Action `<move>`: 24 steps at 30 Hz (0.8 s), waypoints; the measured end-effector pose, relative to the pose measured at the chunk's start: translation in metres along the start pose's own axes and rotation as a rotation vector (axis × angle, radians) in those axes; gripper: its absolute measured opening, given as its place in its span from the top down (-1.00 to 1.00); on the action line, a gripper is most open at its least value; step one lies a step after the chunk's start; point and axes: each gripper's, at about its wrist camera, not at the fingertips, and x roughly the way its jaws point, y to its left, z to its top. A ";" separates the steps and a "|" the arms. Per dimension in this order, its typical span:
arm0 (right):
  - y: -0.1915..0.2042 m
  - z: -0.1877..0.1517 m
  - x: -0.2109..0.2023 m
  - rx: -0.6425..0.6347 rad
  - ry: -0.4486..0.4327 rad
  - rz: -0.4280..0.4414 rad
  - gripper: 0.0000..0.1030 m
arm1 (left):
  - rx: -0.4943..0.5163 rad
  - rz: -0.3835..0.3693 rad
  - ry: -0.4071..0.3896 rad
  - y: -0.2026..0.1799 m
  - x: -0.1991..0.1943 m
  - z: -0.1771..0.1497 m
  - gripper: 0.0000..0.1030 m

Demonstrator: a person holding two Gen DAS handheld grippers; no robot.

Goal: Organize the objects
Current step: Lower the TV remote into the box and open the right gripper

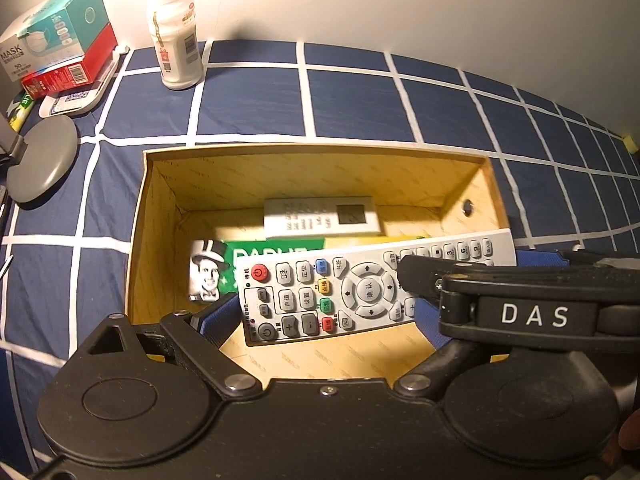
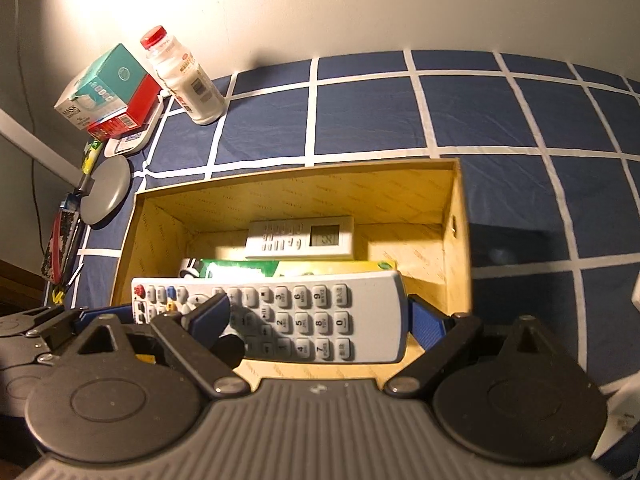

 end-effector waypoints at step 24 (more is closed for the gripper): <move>-0.008 0.047 0.103 0.061 0.087 0.004 -0.80 | 0.022 0.004 0.109 0.039 0.091 0.054 -0.79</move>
